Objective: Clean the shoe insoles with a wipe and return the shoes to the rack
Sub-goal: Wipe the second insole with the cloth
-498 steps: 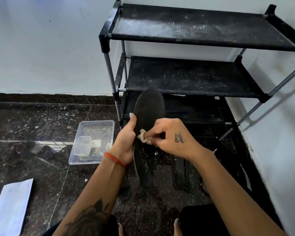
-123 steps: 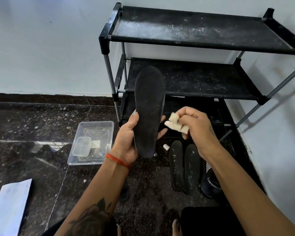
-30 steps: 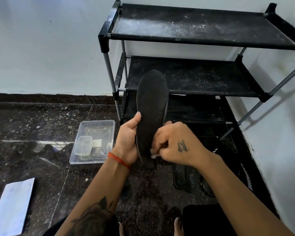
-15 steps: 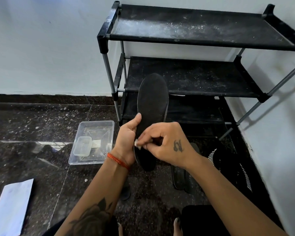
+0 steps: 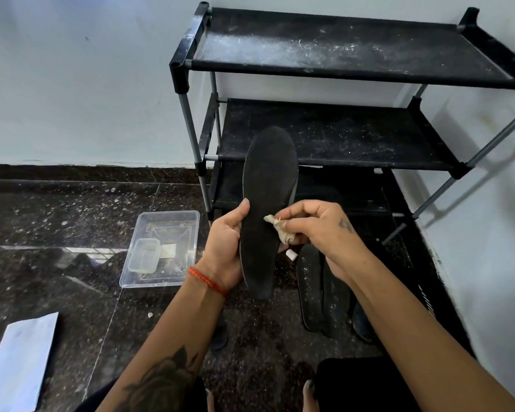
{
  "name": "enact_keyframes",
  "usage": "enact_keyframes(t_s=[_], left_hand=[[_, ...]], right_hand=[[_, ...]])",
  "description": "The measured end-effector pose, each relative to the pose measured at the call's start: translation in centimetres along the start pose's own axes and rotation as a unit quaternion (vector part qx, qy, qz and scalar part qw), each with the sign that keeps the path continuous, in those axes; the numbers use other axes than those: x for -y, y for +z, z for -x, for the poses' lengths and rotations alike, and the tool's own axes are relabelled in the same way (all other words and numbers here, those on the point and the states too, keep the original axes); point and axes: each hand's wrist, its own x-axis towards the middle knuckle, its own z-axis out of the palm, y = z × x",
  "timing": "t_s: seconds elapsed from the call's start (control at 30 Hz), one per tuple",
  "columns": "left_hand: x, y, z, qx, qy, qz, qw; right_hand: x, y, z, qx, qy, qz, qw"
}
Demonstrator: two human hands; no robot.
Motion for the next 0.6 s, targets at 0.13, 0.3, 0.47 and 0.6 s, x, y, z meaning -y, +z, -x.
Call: enact_keyframes(t_s=[0.13,0.3,0.47,0.6], left_hand=[[-0.4,0.0,0.3,0.032,0.004,-0.012,0.999],[-0.7,-0.3,0.3,0.074,-0.011,0.002,0.997],[-0.8,-0.3,0.4,0.069,-0.002,0.018,0.997],[-1.0,0.2,0.6,0.052,0.007,0.008,0.999]], right_hand=[[0.2,-0.4,0.0,0.034,0.009,0.045,0.998],[0.8,-0.9,0.5,0.138,0.02,0.087,0.986],[0.3,-0.5,0.2,-0.111,-0.112,0.033,0.987],[-0.8,0.8,-0.2,-0.186,-0.304,0.217,0.909]])
